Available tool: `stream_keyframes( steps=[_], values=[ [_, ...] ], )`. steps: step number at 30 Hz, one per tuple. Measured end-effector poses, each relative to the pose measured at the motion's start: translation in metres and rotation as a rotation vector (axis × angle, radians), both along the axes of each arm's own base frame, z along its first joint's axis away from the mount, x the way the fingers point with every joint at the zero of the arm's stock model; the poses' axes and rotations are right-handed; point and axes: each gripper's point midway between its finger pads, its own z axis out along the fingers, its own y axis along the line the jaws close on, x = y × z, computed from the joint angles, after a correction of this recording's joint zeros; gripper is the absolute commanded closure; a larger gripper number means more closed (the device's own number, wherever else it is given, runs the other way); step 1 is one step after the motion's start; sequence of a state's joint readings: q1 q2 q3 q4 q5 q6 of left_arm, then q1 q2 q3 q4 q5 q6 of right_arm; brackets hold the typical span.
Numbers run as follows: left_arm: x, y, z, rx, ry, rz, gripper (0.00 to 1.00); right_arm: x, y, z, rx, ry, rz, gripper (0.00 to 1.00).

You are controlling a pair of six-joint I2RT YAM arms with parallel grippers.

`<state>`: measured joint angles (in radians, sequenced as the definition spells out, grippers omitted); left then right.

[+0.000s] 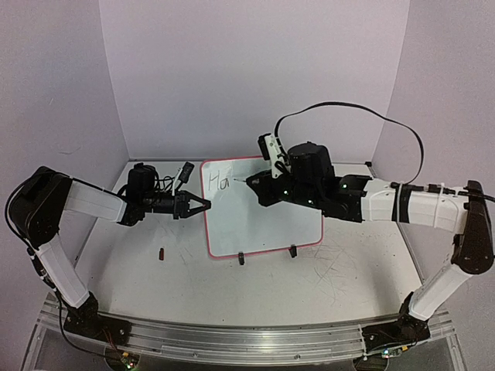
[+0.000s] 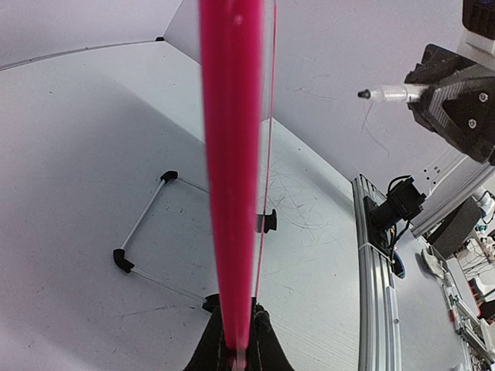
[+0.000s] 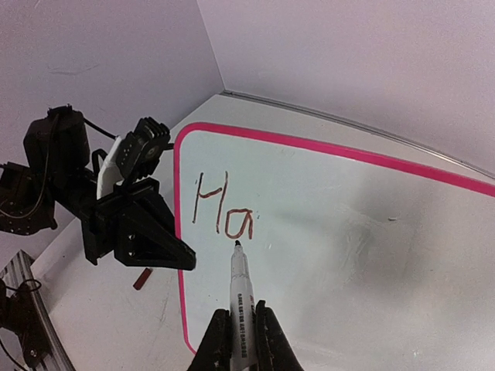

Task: Write a sentence on the whiteboard

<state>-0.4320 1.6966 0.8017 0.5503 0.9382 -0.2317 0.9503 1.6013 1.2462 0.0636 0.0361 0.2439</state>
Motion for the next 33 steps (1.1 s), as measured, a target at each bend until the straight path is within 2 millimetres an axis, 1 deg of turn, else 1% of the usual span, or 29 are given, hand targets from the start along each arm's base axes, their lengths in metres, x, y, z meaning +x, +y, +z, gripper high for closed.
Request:
stream_keyframes(
  steps=[4,7,15,20,24,33],
  values=[
    [0.0,0.0,0.0,0.0,0.0,0.0,1.0,-0.003,0.02,-0.009,-0.041,-0.01,0.032,1.0],
    [0.0,0.0,0.0,0.0,0.0,0.0,1.0,-0.004,0.024,-0.013,-0.067,-0.017,0.031,1.0],
    [0.0,0.0,0.0,0.0,-0.001,0.0,1.0,0.006,0.015,-0.014,-0.1,-0.049,-0.038,1.0],
    [0.0,0.0,0.0,0.0,-0.001,0.0,1.0,0.01,0.019,-0.017,-0.108,-0.049,-0.041,1.0],
    [0.0,0.0,0.0,0.0,-0.001,-0.001,1.0,0.014,0.017,-0.021,-0.119,-0.049,-0.064,1.0],
    [0.0,0.0,0.0,0.0,-0.001,-0.001,1.0,0.021,0.012,-0.012,-0.112,-0.071,-0.118,1.0]
  ],
)
